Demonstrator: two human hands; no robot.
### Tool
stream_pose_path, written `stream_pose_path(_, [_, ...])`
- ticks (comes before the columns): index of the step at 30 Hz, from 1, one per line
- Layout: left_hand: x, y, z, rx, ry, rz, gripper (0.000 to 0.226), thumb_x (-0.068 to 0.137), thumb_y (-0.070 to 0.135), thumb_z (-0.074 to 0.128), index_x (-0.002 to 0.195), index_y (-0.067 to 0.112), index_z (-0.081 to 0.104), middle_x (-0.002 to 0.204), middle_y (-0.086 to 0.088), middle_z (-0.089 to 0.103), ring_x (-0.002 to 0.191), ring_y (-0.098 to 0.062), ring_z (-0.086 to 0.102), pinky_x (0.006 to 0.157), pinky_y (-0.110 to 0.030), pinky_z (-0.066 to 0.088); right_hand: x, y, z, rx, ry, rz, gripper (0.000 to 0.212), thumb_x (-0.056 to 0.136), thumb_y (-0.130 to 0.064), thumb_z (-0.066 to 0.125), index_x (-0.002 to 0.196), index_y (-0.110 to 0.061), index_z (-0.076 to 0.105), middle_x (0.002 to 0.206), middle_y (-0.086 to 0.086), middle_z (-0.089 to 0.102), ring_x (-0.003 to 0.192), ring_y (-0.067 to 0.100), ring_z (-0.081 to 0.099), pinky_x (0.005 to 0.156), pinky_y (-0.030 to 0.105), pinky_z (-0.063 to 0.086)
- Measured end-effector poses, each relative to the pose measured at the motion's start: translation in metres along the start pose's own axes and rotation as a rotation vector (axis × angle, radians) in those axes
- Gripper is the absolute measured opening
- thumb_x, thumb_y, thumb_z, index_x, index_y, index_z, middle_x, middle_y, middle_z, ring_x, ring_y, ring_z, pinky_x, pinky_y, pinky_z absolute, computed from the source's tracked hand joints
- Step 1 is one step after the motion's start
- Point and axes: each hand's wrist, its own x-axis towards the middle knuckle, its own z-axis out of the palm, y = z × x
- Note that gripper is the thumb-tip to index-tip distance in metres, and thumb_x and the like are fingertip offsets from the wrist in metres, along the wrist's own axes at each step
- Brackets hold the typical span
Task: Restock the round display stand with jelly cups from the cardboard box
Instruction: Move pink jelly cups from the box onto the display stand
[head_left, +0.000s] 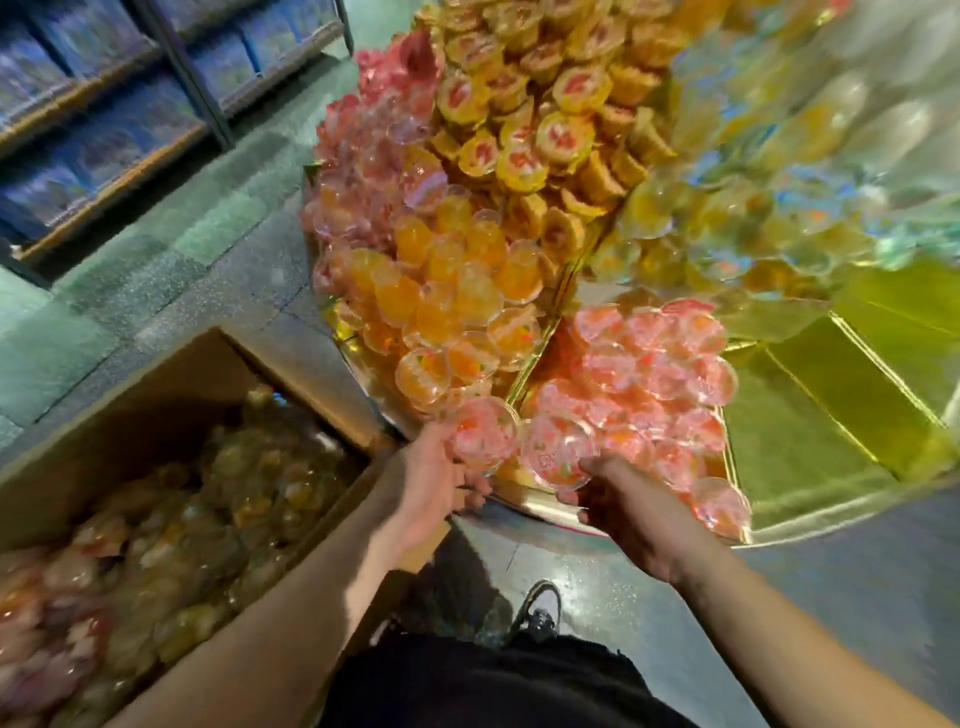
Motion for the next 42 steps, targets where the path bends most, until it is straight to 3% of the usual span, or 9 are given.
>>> stream_pose_path(3, [0.006,-0.001,0.037,-0.018,-0.073,-0.016,0.041,0.100,0.027,0.040,0.137,0.009,0.044,0.092,-0.013,0.061,0.058,-0.017,0.055,0.045,-0.024,0.043,-0.011,0.002,-0.040,0.070,0.071,-0.036,0.004,0.096,-0.013,0.056,0.092,-0.013,0.057,0.077,0.009,0.060,0.068,0.016,0.065,0.065,0.030,0.040])
stream_pose_path(7, [0.008,-0.003,0.078,0.037,-0.205,-0.110,0.028,0.095,0.027,0.048,0.123,0.028,0.053,0.113,-0.016,0.062,0.074,-0.021,0.058,0.056,-0.027,0.042,-0.021,0.010,-0.088,0.158,0.152,-0.038,0.004,0.097,-0.014,0.054,0.094,-0.013,0.056,0.082,0.010,0.057,0.070,0.017,0.066,0.064,0.029,0.041])
stream_pose_path(17, [0.056,-0.039,0.153,0.030,-0.208,-0.141,0.035,0.103,0.013,0.040,0.136,0.025,0.044,0.129,-0.009,0.056,0.108,-0.034,0.066,0.066,-0.029,0.052,-0.001,0.009,-0.161,0.316,0.242,-0.104,0.020,0.100,-0.021,0.049,0.110,-0.008,0.061,0.091,0.012,0.066,0.068,0.016,0.060,0.059,0.028,0.041])
stream_pose_path(20, [0.066,-0.044,0.168,0.003,-0.170,-0.133,0.036,0.104,0.014,0.040,0.139,0.025,0.042,0.120,-0.006,0.058,0.109,-0.035,0.066,0.075,-0.033,0.052,0.011,0.006,-0.172,0.298,0.262,-0.107,0.022,0.101,-0.022,0.049,0.109,-0.007,0.062,0.089,0.012,0.068,0.067,0.016,0.060,0.059,0.028,0.040])
stream_pose_path(25, [0.080,-0.050,0.184,0.012,-0.101,-0.099,0.037,0.103,0.011,0.041,0.137,0.027,0.045,0.129,-0.009,0.055,0.109,-0.035,0.065,0.077,-0.033,0.050,0.032,0.000,-0.183,0.197,0.294,-0.088,0.023,0.101,-0.024,0.048,0.107,-0.006,0.062,0.082,0.009,0.071,0.065,0.015,0.063,0.058,0.029,0.040])
stream_pose_path(29, [0.088,-0.054,0.188,-0.011,-0.087,-0.109,0.033,0.104,0.013,0.043,0.131,0.031,0.049,0.130,-0.010,0.056,0.104,-0.031,0.069,0.088,-0.038,0.054,0.042,-0.003,-0.185,0.100,0.274,-0.077,0.026,0.101,-0.028,0.047,0.107,-0.009,0.064,0.095,0.008,0.076,0.072,0.016,0.068,0.056,0.025,0.044])
stream_pose_path(34, [0.096,-0.054,0.191,-0.054,-0.059,-0.122,0.045,0.101,0.010,0.048,0.144,0.020,0.039,0.126,-0.013,0.061,0.099,-0.029,0.071,0.077,-0.035,0.058,0.049,-0.006,-0.187,0.000,0.251,-0.109,0.024,0.103,-0.029,0.045,0.108,-0.012,0.062,0.096,0.007,0.076,0.072,0.017,0.067,0.056,0.026,0.042])
stream_pose_path(38, [0.102,-0.056,0.193,-0.042,-0.029,-0.140,0.048,0.101,0.009,0.050,0.145,0.020,0.036,0.121,-0.011,0.062,0.099,-0.030,0.070,0.086,-0.039,0.057,0.048,-0.011,-0.192,-0.086,0.203,-0.092,0.024,0.105,-0.030,0.044,0.112,-0.013,0.059,0.102,0.005,0.075,0.076,0.020,0.069,0.055,0.025,0.042])
stream_pose_path(42, [0.106,-0.061,0.195,-0.033,-0.034,-0.148,0.044,0.103,0.011,0.047,0.145,0.016,0.037,0.130,-0.014,0.060,0.099,-0.029,0.071,0.086,-0.038,0.057,0.047,-0.017,-0.196,-0.229,0.168,-0.075,0.027,0.105,-0.034,0.043,0.110,-0.014,0.060,0.099,0.001,0.075,0.069,0.014,0.068,0.059,0.027,0.044])
